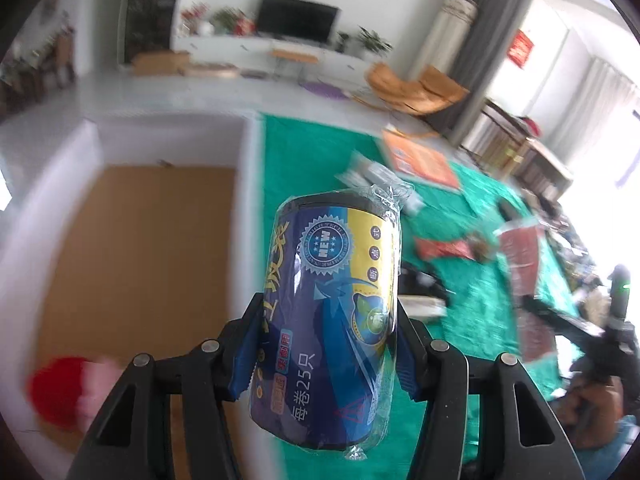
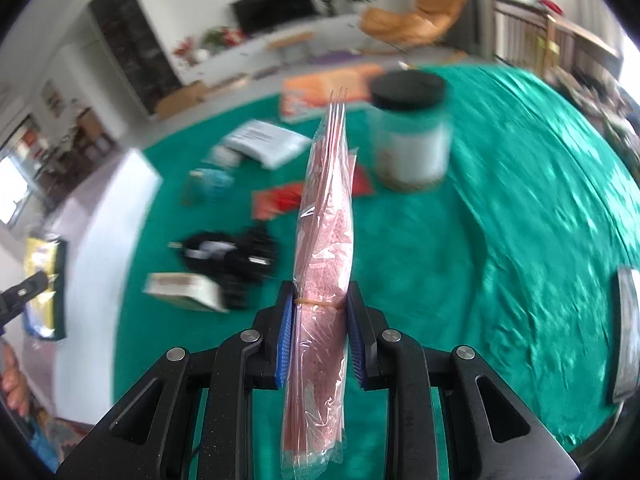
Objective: Organize soft objects
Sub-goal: 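Carry the blue roll and pink package into the white box and release both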
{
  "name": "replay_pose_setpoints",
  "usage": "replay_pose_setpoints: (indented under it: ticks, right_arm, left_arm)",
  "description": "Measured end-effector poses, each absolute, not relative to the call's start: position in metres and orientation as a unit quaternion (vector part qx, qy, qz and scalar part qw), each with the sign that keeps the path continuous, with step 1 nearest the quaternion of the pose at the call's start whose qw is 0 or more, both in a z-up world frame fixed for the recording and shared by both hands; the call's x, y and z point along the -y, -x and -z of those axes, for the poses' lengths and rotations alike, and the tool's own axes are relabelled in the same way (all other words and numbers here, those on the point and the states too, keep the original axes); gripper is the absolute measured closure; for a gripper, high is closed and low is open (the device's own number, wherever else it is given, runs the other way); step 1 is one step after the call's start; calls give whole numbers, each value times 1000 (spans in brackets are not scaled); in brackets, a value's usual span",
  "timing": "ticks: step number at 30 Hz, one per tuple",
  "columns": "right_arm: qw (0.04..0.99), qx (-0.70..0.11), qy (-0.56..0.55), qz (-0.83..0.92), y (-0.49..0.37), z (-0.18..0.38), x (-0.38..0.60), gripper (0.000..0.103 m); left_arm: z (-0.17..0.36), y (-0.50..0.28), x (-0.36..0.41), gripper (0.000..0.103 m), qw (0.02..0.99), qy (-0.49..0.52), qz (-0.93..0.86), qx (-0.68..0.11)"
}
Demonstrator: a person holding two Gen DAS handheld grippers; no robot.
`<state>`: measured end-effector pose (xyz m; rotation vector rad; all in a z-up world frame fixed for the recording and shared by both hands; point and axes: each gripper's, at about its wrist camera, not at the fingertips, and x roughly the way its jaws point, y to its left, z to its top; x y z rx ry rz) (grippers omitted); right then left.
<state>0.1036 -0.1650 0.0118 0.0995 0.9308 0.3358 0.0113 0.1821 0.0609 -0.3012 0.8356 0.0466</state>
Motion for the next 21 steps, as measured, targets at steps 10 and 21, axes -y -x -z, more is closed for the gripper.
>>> replay_pose_setpoints:
  ticks: [10, 21]
  right_arm:
    - [869, -425, 0, -254, -76, -39, 79, 77]
    - [845, -436, 0, -310, -56, -55, 17, 77]
  left_arm:
    - [-76, 12, -199, 47, 922, 91, -87, -367]
    - [-72, 28, -229, 47, 917, 87, -114, -373]
